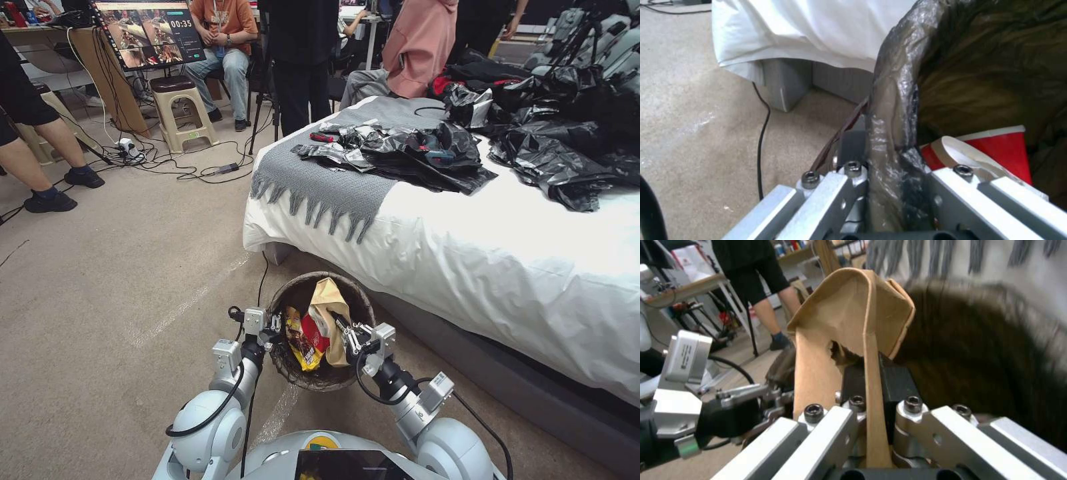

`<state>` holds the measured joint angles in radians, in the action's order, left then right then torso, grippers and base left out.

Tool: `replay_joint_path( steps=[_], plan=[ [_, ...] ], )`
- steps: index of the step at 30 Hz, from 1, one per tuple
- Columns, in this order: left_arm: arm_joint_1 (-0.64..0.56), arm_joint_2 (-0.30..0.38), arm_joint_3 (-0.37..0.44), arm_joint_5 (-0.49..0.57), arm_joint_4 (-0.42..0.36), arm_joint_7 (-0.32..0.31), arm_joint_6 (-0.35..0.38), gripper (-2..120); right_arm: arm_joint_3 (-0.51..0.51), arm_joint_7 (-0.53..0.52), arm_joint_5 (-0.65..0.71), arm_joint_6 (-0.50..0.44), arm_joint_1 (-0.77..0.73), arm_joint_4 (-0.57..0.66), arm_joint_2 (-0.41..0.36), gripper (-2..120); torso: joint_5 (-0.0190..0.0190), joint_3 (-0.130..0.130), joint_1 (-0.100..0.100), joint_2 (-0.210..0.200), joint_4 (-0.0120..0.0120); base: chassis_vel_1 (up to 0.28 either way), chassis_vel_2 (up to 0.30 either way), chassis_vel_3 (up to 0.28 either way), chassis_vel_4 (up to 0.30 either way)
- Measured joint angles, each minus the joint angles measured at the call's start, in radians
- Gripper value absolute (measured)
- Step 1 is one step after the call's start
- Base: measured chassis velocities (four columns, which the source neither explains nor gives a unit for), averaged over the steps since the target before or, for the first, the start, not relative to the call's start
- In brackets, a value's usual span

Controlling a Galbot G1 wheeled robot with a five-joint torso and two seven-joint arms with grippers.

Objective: Pick up the trash bin, then pick up the garbage from the floor and place it into the trash bin.

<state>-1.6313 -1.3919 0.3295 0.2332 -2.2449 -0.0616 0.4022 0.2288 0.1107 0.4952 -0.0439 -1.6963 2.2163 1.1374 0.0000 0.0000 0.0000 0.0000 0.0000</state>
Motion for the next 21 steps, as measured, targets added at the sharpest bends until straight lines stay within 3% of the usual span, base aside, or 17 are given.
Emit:
replay_joint_path(
  steps=[13, 19, 21],
  plan=[
    [0.008, -0.009, -0.004, -0.001, 0.007, 0.0, 0.002, 0, -0.057, -0.043, 0.031, 0.018, -0.032, 0.001, -0.006, 1, 0.0, 0.0, 0.0, 0.0, -0.0001, 0.0, 0.0, 0.0, 0.0],
    [0.012, -0.008, -0.001, 0.0, 0.009, 0.0, 0.002, 0, -0.066, -0.05, 0.043, 0.025, -0.038, 0.008, -0.004, 18, 0.0, 0.0, 0.0, 0.0, 0.0, 0.0, 0.0, 0.0, 0.0],
    [0.014, -0.009, -0.001, 0.0, 0.013, 0.0, 0.002, 0, -0.074, -0.057, 0.045, 0.025, -0.047, 0.01, -0.004, 30, 0.0, 0.0, 0.0, 0.0, 0.0, 0.0, 0.0, 0.0, 0.0]
  ],
)
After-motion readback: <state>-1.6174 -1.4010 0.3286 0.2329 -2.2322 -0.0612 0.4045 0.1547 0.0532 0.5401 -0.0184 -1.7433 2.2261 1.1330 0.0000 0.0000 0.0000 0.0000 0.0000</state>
